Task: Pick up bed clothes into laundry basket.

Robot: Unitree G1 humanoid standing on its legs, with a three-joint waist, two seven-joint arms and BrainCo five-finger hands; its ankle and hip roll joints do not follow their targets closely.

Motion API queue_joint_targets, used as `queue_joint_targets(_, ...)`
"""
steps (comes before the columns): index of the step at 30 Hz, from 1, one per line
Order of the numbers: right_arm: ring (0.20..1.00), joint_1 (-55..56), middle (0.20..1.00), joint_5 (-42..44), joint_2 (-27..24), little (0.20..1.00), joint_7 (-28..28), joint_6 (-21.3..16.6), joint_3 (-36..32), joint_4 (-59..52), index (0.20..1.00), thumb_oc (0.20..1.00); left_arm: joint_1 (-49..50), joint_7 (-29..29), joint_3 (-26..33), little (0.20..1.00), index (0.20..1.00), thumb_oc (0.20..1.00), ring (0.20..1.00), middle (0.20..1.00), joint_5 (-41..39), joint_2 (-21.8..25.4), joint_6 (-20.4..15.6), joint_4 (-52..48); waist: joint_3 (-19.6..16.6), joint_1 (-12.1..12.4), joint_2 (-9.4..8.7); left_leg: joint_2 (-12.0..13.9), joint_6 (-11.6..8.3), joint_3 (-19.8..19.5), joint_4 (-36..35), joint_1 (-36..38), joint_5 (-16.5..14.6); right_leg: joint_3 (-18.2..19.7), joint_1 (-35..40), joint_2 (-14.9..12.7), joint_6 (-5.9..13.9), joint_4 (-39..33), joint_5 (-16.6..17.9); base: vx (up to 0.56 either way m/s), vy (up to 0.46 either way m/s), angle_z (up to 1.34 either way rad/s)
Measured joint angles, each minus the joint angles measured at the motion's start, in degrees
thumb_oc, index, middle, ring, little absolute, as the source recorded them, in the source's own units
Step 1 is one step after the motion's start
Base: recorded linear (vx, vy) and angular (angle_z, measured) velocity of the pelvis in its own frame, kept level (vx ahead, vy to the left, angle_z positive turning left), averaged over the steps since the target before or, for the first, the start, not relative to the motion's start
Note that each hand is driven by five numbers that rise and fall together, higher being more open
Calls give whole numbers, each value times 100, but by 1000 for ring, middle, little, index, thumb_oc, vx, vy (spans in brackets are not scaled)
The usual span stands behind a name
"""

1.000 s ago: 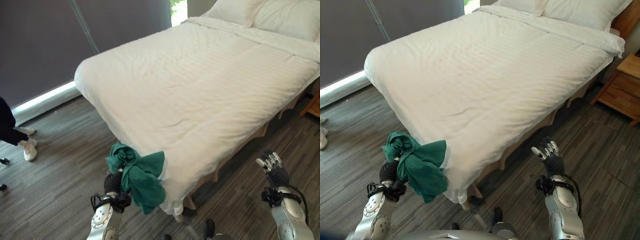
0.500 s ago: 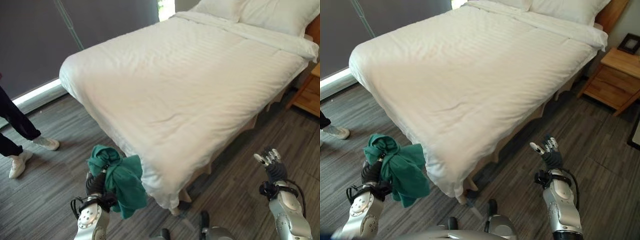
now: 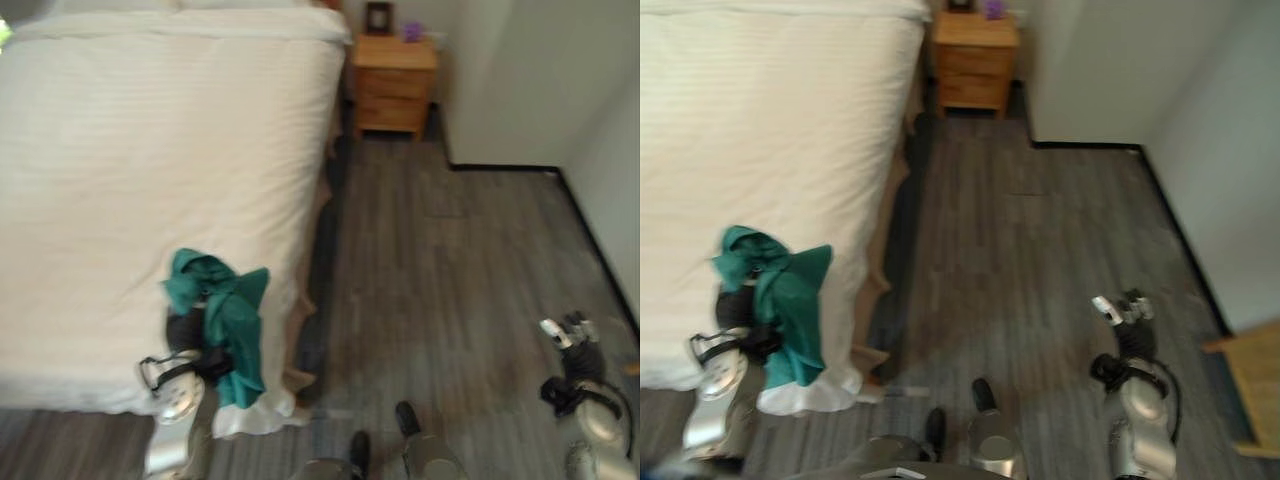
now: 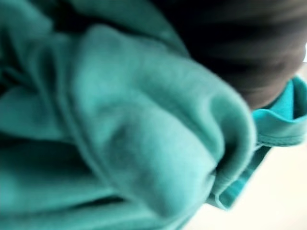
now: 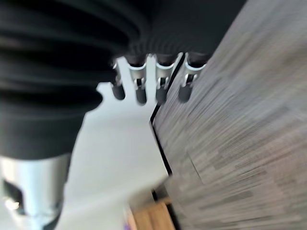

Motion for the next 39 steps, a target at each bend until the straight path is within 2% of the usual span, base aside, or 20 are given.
queue_joint_targets(1, 1000, -3, 1000, -3, -277, 1000, -23, -4, -87, -55, 1000, 1000, -84, 4, 168, 200, 200, 200, 200, 200, 1, -58, -70, -135, -6, -27, 69, 77, 357, 246, -258, 128, -131, -97, -60, -430, 33, 806, -248, -166, -47, -206)
queue_joint_targets(3, 1000, -392, 1000, -1, -231, 1000, -80, -8, -48, 131, 1000, 1000, -236, 10, 362, 200, 200, 200, 200, 200, 2, 142, -45, -145, -42, 153, -335, -61, 386, 1309, -298, 151, -140, -797, 14, -1333, 77, 1305, -422, -26, -48, -222)
queue_joint_targets(5, 1000, -594, 1000, -4, -235, 1000, -60, -70, 173, 105, 1000, 1000, -349, -20, 404, 200, 200, 200, 200, 200, 12, 165, -1, -144, -79, 252, -385, 23, 310, 1683, -310, 143, -167, -1609, 566, -1612, 340, 542, -498, 31, -96, -169)
queue_joint_targets(6, 1000, -594, 1000, -5, -228, 1000, -38, -69, 179, 131, 1000, 1000, -469, -77, 391, 200, 200, 200, 200, 200, 63, 168, -7, -159, -91, 223, -401, 83, 154, 1770, -322, 181, -152, -1676, 888, -1449, 470, -168, -523, 44, -157, -93)
queue_joint_targets(8, 1000, -575, 1000, -8, -321, 1000, -30, -60, 191, 213, 1000, 1000, -458, -153, 387, 200, 200, 200, 200, 200, 225, 106, -6, -195, -149, 152, -207, 411, -110, 2130, -457, 379, -17, -1928, 881, -1176, 259, -322, -346, 128, -244, -93)
queue_joint_targets(12, 1000, 417, 1000, -7, -643, 1000, -41, -62, -176, 234, 1000, 1000, -930, -248, 201, 200, 200, 200, 200, 200, 232, 104, -12, -149, -530, -179, -180, 867, -449, 1989, -404, 491, 128, -1331, 862, -530, -117, -136, -796, 157, -297, -38)
queue_joint_targets(14, 1000, 439, 1000, 2, -633, 1000, -44, -68, -316, 266, 1000, 1000, -1216, -245, 159, 200, 200, 200, 200, 200, 227, 151, 3, 11, -574, -315, -288, 1161, -554, 1889, 111, 337, 209, -1276, 758, -339, -302, -120, -950, 167, -275, -50)
queue_joint_targets(15, 1000, 276, 1000, 8, -566, 1000, -32, -62, -301, 404, 1000, 1000, -1282, -230, 193, 200, 200, 200, 200, 200, 222, 194, 2, 54, -596, -252, -487, 1336, -718, 1404, 850, 27, 297, -1082, 781, -321, -478, -124, -971, 20, -67, -93)
queue_joint_targets(16, 1000, 200, 1000, 5, -548, 1000, -61, -84, -292, 406, 1000, 1000, -1215, -231, 160, 200, 200, 200, 200, 200, 222, 219, 7, 41, -662, -134, -599, 1392, -648, 1183, 1368, -132, 374, -720, 773, -194, -661, -244, -861, 189, -139, -137)
queue_joint_targets(18, 1000, 26, 1000, 15, -742, 1000, -70, -142, -158, 325, 1000, 1000, -1067, -247, 22, 200, 200, 200, 200, 200, 220, 176, -17, -88, -665, 74, -745, 874, -1045, -172, 1625, -442, 8, -191, 875, -5, -769, -640, -628, 197, -88, -146)
queue_joint_targets(20, 1000, -22, 1000, 62, -811, 1000, -64, -192, -166, 256, 1000, 1000, -1152, -249, -189, 200, 200, 200, 200, 200, 218, 104, -52, -2, -651, 181, -763, 252, -1047, -1101, 785, -589, -118, 39, 1041, 93, -807, -1037, -434, 312, -19, -95)
queue_joint_targets(22, 1000, 45, 1000, 187, -772, 1000, -40, -214, -37, 301, 1000, 1000, -1199, -240, -215, 200, 200, 200, 200, 200, 190, 119, -42, 114, -647, 186, -697, 65, -931, -1285, 160, -950, 6, 70, 1294, 372, -795, -1376, -470, 402, -1, -51)
queue_joint_targets(25, 1000, 192, 1000, 225, -753, 1000, -34, -202, 199, 412, 1000, 1000, -1198, -231, -215, 200, 200, 200, 200, 200, 169, 136, -42, 174, -598, 258, -636, -269, -805, -2136, -320, -1338, 103, 304, 1509, 604, -905, -1606, -549, 324, 54, -24)
queue_joint_targets(29, 1000, -176, 1000, 220, -824, 1000, -32, -193, 205, 414, 1000, 1000, -1127, -219, -176, 200, 200, 200, 200, 200, 171, 121, -22, 336, -422, 384, -333, -458, -554, -2069, -429, -1317, 275, 854, 1753, 690, -858, -1723, -447, 306, 198, -83)
queue_joint_targets(33, 1000, -213, 1000, 160, -845, 1000, -34, -189, 275, 90, 1000, 1000, -1031, -216, -75, 200, 200, 200, 200, 200, 169, 115, -36, 339, -495, 362, -109, -465, -347, -1758, -476, -572, 780, 1495, 2207, 512, -467, -1512, -875, 322, 237, -90)
queue_joint_targets(34, 1000, -242, 1000, 165, -808, 1000, -21, -189, 275, 70, 1000, 1000, -1047, -208, -58, 200, 200, 200, 200, 200, 169, 96, -41, 339, -487, 394, -109, -477, -223, -1617, -572, -391, 627, 1566, 2014, 436, -336, -1027, -996, 228, 216, -92)
queue_joint_targets(35, 1000, -385, 1000, 163, -689, 1000, -6, -190, 359, 45, 1000, 1000, -1021, -203, -1, 200, 200, 200, 200, 200, 172, 103, -41, 352, -439, 459, -20, -384, -90, -1299, -679, -171, 584, 1464, 1295, 398, -179, 476, -1165, 317, 338, -152)
queue_joint_targets(36, 1000, -375, 1000, 162, -683, 1000, 39, -187, 658, -109, 1000, 1000, -1006, -179, 120, 200, 200, 200, 200, 200, 174, 135, -42, 372, -416, 582, -89, -539, 63, -949, -665, 59, 450, 445, 368, -396, 7, 2520, -1251, 354, 266, -143)
queue_joint_targets(37, 1000, -364, 1000, 159, -675, 1000, 118, -186, 716, -133, 1000, 1000, -1019, -154, 165, 200, 200, 200, 200, 200, 178, 117, -43, 392, -389, 555, -98, -666, 217, -830, -666, 216, 332, -120, 119, -913, -19, 3078, -1241, 383, 221, -88)
queue_joint_targets(39, 1000, -316, 1000, 158, -659, 1000, 200, -178, 751, -142, 1000, 1000, -1015, -112, 197, 200, 200, 200, 200, 200, 179, 122, -43, 383, -341, 440, -59, -770, 271, -839, -696, 449, 200, -382, -153, -1248, -39, 3349, -1230, 224, 20, -10)
